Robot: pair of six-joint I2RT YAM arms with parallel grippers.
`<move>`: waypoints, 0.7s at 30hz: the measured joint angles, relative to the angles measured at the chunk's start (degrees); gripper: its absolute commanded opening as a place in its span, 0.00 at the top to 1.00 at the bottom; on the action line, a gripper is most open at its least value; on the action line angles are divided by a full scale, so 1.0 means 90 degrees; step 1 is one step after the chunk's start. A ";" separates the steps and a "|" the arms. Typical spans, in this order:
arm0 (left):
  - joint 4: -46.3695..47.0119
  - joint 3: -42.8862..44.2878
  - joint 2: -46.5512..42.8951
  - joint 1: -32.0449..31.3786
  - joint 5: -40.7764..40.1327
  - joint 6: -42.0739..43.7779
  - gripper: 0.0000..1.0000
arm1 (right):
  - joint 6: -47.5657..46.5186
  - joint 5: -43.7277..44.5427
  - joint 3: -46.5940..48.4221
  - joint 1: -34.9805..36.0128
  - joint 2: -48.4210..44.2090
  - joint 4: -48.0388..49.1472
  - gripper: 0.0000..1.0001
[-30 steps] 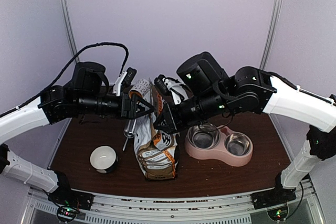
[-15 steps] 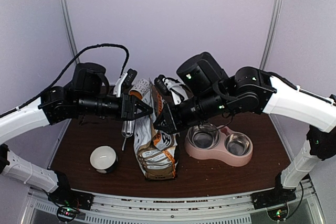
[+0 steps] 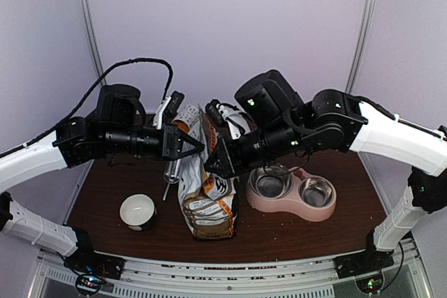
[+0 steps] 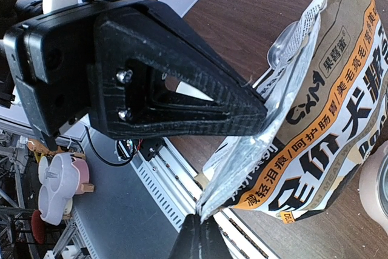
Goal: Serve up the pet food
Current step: Open the seal of the pet food bag.
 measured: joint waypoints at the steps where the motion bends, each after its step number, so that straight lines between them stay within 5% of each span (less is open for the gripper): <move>1: 0.0017 -0.0007 0.0000 0.0000 0.0000 -0.0027 1.00 | -0.0002 0.0019 -0.0012 0.0005 -0.0007 0.0002 0.90; 11: 0.0051 -0.0039 -0.0002 0.0000 -0.0032 -0.0085 1.00 | 0.0024 0.0532 -0.0109 0.0007 -0.0165 -0.0024 0.49; 21: 0.0036 -0.0175 -0.0180 0.0000 -0.0304 -0.0109 1.00 | 0.0262 0.0678 -0.0238 -0.0534 -0.0588 0.0274 0.51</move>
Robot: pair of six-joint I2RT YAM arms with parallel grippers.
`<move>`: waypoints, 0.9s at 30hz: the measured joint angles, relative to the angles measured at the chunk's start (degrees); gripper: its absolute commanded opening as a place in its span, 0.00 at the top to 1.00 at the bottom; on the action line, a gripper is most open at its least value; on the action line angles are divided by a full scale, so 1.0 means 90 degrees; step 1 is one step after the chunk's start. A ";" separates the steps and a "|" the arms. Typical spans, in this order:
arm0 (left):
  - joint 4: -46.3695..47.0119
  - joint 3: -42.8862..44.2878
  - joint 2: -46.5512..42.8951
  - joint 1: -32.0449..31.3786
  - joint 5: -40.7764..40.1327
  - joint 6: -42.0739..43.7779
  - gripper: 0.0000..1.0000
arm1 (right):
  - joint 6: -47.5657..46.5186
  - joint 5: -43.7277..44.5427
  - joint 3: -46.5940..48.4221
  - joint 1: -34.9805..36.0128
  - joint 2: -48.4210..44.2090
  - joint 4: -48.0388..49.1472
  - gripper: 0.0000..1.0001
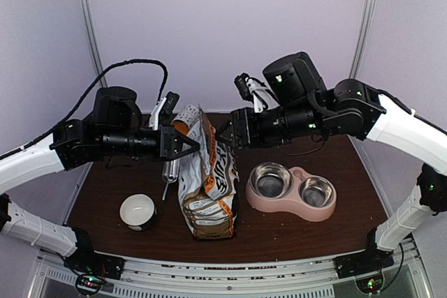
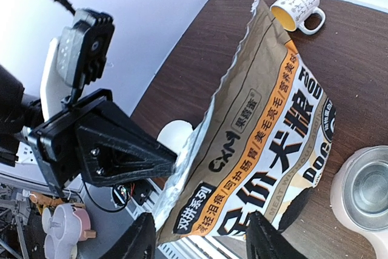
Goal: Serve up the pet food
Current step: Open the seal of the pet food bag.
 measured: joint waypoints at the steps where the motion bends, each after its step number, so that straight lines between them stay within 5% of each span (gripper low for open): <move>1: 0.0002 -0.0010 -0.0010 0.0000 -0.0019 0.0000 1.00 | 0.0053 -0.0022 0.0000 -0.0083 0.0015 0.0017 0.55; 4: -0.0019 -0.0061 -0.0049 0.0000 -0.0100 0.0000 1.00 | 0.0129 -0.0104 0.0024 -0.0265 0.0102 0.0044 0.66; 11: -0.0044 -0.0107 -0.0058 0.0000 -0.0158 0.0000 1.00 | 0.0141 -0.0406 0.0661 -0.0403 0.0748 0.0010 0.67; 18: -0.0053 -0.0107 -0.0078 0.0000 -0.0214 0.0002 1.00 | 0.0129 -0.0845 0.0840 -0.0403 0.1039 0.0068 0.83; 27: -0.0182 -0.0107 -0.0104 0.0000 -0.0299 0.0002 1.00 | 0.0170 -0.1124 0.0833 -0.0398 0.1056 0.0168 0.88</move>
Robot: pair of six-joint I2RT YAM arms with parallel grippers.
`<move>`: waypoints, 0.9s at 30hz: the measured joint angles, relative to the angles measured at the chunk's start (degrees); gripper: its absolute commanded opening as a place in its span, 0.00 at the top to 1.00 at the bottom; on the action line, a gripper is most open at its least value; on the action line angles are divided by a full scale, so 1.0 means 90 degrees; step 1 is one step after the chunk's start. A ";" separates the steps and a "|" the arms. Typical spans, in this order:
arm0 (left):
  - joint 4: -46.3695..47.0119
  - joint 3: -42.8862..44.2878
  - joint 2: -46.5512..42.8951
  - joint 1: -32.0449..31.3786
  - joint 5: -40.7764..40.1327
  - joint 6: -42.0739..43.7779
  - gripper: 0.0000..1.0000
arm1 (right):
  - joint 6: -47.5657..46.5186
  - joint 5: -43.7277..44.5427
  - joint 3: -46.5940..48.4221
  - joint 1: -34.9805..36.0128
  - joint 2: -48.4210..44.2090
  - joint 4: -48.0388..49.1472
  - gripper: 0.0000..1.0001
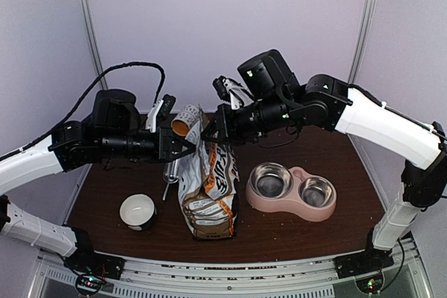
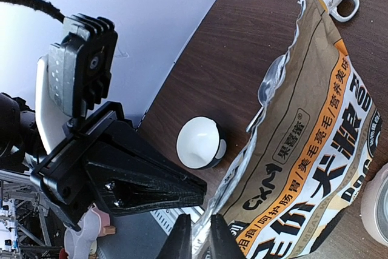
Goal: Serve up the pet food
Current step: Open the seal of the pet food bag.
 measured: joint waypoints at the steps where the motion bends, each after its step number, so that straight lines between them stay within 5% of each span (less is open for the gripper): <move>1: -0.0005 0.0000 -0.0012 0.0000 -0.0002 0.0000 1.00 | 0.0015 -0.0024 0.0000 0.0002 0.0002 0.0007 0.89; 27: -0.0005 0.0000 -0.0109 0.0000 -0.0073 0.0000 1.00 | 0.0053 0.0090 0.0002 0.0015 0.0231 -0.0010 0.92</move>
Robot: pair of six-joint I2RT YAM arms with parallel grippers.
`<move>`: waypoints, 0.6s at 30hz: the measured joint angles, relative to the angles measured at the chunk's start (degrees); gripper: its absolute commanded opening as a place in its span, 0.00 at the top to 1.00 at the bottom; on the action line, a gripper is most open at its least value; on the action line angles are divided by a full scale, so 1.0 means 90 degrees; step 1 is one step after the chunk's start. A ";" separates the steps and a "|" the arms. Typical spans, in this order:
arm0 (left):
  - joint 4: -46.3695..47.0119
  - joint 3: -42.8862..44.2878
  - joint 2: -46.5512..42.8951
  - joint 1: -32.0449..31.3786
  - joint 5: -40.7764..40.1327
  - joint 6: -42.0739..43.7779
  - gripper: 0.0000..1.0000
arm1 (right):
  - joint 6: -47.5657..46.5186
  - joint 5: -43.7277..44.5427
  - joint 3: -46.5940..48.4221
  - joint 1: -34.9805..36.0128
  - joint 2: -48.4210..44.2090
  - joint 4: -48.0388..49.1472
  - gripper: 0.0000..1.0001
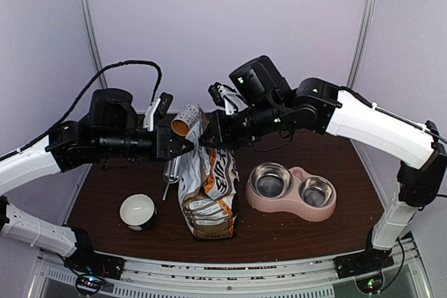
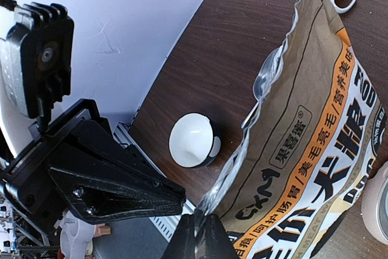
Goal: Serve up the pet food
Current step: Open the seal of the pet food bag.
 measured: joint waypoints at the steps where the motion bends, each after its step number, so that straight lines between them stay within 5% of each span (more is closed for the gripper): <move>1: 0.0002 0.0000 -0.0002 0.0000 0.0000 0.0000 1.00 | -0.0002 0.0007 0.0010 0.0002 0.0017 0.0002 0.92; 5: 0.0002 0.0000 -0.0007 0.0000 -0.0002 0.0000 0.97 | -0.0002 0.0015 0.0092 0.0019 0.0080 -0.0002 0.94; 13: 0.0053 0.0000 -0.0044 0.0000 -0.0002 0.0070 0.60 | 0.0027 0.0056 0.0100 0.0029 0.0104 -0.0005 1.00; 18: 0.0172 0.0000 -0.0039 0.0000 0.0010 0.0044 0.47 | 0.0024 0.0136 0.0100 0.0053 0.0104 -0.0002 1.00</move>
